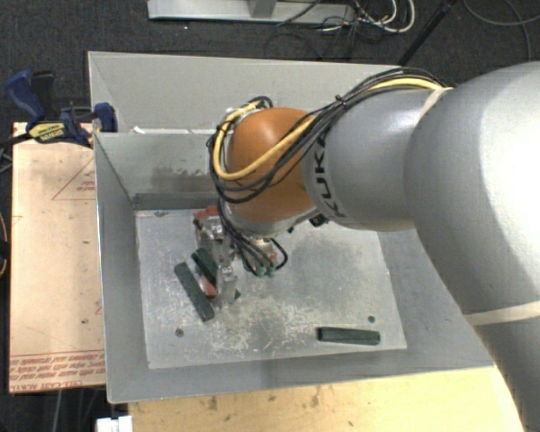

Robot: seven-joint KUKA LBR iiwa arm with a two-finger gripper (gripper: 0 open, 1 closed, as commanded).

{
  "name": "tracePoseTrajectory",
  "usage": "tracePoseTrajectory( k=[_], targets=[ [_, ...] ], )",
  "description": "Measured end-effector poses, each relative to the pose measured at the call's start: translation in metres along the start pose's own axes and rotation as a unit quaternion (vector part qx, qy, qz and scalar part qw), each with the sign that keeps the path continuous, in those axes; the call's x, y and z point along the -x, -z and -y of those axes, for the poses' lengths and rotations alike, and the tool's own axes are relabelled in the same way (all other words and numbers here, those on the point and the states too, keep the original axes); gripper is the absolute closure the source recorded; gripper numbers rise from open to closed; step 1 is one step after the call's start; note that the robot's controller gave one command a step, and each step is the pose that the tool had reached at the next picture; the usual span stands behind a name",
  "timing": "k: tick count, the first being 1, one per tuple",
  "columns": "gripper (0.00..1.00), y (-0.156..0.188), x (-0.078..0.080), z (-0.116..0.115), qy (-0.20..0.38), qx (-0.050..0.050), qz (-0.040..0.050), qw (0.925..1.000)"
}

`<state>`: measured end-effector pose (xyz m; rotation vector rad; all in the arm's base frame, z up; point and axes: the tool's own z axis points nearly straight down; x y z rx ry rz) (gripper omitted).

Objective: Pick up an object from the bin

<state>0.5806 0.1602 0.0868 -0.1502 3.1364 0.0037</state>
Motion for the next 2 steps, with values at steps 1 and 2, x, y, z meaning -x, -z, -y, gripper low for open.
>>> tracePoseTrajectory(
  k=[1,2],
  targets=[
    [1.0,-0.013,-0.012,-0.015,-0.023,-0.001,-0.0037,0.9997],
    [1.0,-0.014,-0.026,-0.022,-0.031,0.0,0.0025,0.9995]
  ],
)
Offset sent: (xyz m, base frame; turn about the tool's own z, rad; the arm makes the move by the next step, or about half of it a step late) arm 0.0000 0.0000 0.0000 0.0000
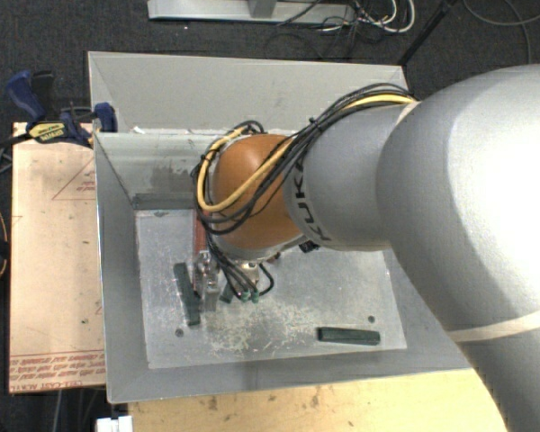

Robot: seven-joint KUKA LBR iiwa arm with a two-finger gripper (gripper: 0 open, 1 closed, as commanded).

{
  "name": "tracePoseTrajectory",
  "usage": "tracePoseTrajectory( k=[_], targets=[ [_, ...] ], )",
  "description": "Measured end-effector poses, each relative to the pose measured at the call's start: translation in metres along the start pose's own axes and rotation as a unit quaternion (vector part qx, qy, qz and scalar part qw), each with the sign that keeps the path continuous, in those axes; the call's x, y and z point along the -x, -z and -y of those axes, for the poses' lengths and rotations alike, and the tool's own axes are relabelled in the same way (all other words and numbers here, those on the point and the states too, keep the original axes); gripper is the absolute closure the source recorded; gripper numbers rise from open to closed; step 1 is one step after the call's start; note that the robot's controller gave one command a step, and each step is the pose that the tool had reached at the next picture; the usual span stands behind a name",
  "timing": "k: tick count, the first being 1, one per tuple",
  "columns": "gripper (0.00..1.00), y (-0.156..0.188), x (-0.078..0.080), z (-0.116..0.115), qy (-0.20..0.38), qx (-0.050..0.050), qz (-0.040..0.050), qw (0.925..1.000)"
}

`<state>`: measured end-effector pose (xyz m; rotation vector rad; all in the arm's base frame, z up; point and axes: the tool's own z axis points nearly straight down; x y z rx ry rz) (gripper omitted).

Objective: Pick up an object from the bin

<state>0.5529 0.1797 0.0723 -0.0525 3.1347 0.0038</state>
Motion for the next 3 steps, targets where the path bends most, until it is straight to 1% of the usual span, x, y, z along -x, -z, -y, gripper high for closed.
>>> tracePoseTrajectory(
  k=[1,2,3],
  targets=[
    [1.0,-0.001,-0.025,0.022,0.068,0.0,-0.0011,0.9977],
    [0.0,0.152,-0.006,0.017,0.054,-0.001,-0.0034,0.9985],
    [0.0,0.165,-0.002,0.015,0.05,0.0,-0.0008,0.9987]
  ],
)
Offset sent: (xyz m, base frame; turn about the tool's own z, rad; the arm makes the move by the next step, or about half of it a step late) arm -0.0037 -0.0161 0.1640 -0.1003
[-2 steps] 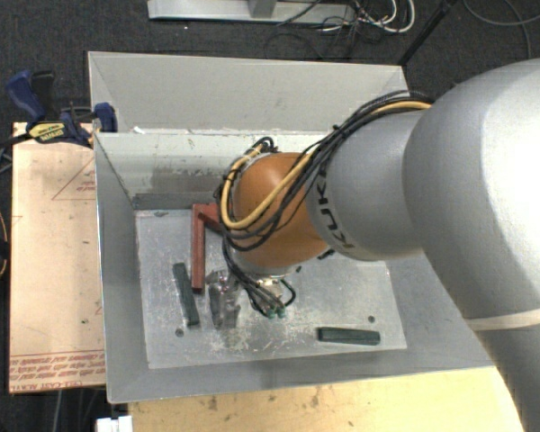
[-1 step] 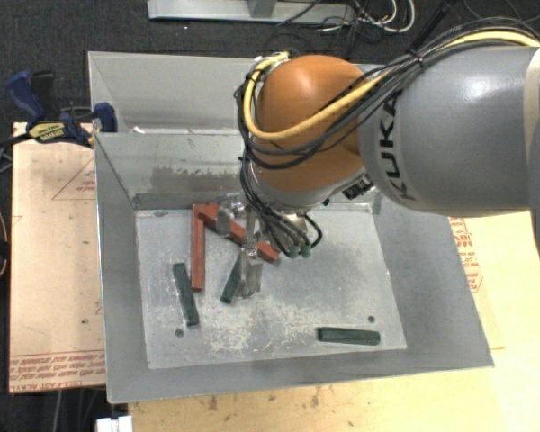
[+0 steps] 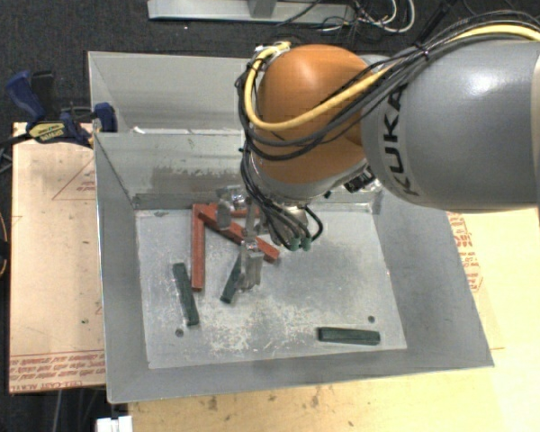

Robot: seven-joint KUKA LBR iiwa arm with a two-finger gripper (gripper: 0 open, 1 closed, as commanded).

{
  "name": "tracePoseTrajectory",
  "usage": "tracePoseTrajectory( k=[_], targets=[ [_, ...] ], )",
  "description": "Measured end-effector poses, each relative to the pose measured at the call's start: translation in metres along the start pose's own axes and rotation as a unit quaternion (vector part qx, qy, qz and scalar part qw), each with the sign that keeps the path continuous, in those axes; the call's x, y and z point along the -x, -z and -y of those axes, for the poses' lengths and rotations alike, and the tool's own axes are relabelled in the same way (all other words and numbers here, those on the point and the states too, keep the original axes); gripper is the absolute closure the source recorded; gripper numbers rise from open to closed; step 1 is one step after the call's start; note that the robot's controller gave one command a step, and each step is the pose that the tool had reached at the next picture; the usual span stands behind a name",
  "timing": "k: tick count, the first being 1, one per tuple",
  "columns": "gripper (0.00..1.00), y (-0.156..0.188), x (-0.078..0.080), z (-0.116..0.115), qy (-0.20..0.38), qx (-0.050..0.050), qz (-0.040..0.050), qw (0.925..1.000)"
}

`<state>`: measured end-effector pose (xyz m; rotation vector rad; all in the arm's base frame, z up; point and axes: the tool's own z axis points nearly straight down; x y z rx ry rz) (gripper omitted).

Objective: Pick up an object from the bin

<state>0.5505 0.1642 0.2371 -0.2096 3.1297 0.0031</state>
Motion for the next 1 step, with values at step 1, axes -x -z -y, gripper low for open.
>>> tracePoseTrajectory(
  k=[1],
  targets=[
    [0.0,-0.045,0.0059,0.0159,0.008,0.001,0.0022,1.0]
  ],
)
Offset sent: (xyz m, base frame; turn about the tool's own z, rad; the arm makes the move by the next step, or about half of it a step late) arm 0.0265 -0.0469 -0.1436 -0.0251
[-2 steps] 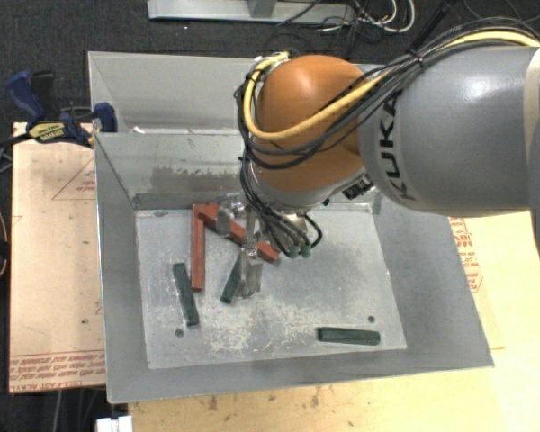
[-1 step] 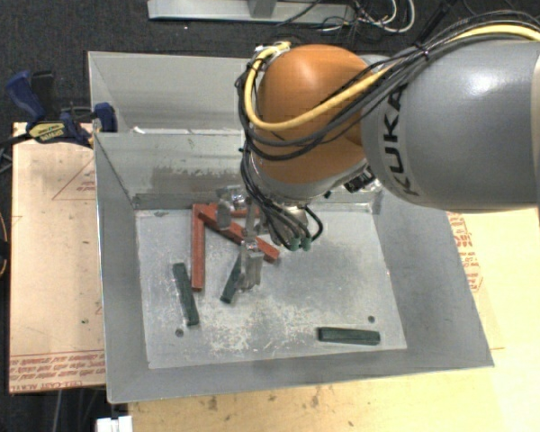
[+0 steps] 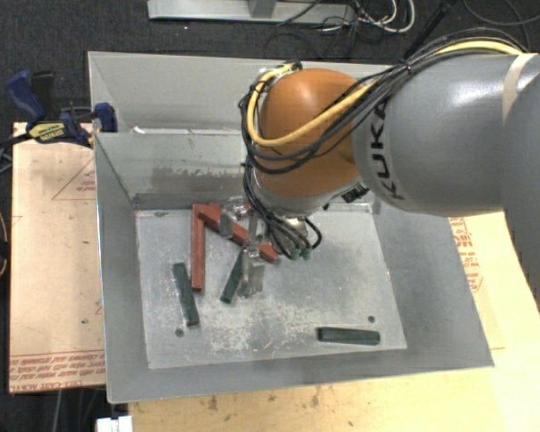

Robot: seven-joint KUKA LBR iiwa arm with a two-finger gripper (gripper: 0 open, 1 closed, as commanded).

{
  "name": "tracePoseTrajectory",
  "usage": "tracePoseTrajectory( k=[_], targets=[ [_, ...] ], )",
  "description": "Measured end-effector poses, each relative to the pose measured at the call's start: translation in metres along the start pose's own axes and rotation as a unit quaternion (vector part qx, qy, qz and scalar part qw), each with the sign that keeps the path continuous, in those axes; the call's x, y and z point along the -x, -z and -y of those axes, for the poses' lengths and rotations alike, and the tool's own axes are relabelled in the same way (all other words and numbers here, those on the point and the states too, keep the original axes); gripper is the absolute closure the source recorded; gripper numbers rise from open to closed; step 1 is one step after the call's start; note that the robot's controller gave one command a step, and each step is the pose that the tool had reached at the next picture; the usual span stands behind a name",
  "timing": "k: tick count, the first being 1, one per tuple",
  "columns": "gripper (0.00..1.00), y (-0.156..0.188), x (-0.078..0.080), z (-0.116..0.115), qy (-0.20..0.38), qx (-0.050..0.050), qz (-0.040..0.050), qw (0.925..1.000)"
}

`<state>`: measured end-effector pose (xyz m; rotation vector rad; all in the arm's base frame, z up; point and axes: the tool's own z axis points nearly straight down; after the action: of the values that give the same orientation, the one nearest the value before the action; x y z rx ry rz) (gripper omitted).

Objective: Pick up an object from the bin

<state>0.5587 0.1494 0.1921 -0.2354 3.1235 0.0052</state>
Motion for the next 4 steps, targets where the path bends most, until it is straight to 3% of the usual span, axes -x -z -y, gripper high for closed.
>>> tracePoseTrajectory(
  k=[1,2,3,4],
  targets=[
    [0.0,-0.023,0.002,0.008,0.001,-0.001,-0.0017,1.0],
    [0.0,-0.042,0.01,0.037,0.092,0.0,-0.0063,0.9957],
    [0.0,-0.076,0.007,0.051,0.165,-0.001,0.0007,0.9862],
    [0.0,-0.112,0.018,0.052,0.262,0.001,-0.0042,0.9649]
  ],
)
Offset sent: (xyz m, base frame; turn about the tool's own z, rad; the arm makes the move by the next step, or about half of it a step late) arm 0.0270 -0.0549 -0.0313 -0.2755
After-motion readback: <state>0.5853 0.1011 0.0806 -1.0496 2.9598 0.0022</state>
